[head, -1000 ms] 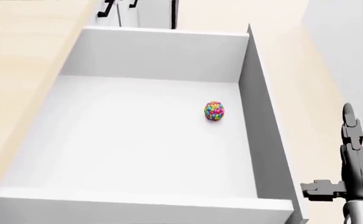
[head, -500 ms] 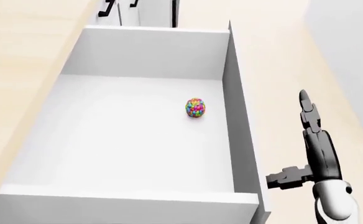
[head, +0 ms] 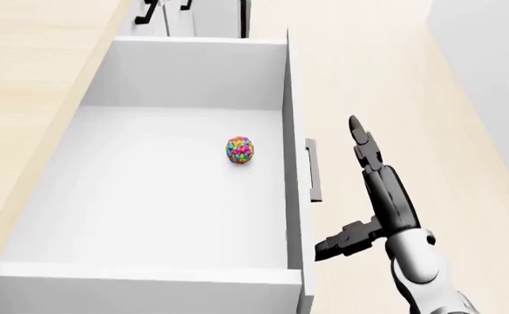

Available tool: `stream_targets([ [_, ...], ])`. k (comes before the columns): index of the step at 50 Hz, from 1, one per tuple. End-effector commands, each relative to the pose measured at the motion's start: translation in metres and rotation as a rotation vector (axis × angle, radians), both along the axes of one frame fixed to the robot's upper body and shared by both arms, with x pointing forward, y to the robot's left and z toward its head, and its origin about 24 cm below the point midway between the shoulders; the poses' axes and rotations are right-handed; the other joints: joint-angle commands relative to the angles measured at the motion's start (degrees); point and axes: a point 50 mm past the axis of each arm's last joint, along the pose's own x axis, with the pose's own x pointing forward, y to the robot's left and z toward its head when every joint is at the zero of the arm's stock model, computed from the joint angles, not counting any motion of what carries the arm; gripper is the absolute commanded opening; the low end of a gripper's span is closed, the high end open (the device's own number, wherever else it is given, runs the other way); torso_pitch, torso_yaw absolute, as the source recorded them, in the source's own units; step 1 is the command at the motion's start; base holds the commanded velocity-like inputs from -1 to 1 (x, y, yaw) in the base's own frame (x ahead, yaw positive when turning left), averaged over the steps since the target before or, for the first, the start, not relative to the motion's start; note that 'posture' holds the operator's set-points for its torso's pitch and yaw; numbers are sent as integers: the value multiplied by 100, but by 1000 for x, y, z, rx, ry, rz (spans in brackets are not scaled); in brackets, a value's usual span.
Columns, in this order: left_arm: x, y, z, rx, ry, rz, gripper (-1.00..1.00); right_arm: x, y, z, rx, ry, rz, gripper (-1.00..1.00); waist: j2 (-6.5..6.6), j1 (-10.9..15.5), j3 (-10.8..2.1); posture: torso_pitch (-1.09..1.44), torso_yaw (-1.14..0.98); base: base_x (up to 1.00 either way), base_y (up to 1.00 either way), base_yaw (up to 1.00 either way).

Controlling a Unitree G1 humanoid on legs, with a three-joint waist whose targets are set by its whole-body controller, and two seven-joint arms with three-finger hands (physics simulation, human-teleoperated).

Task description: Close the right drawer.

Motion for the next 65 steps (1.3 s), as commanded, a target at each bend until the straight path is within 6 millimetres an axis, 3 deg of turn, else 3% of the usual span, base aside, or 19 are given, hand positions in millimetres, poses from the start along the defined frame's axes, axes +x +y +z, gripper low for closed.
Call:
stream_targets([
  [1,-6,0,7,2,-57,-1,100,14,10,35,32,-163,31,100,-15,35,-144,0,0,0,0,0],
  [35,-7,1,11,-1,-60,1,100,23,63,48,22,-168,218,100,9,42,-117,0,0,0,0,0],
  [65,-6,2,9,-3,-60,3,100,11,104,34,6,-123,368,100,5,92,-106,0,0,0,0,0],
])
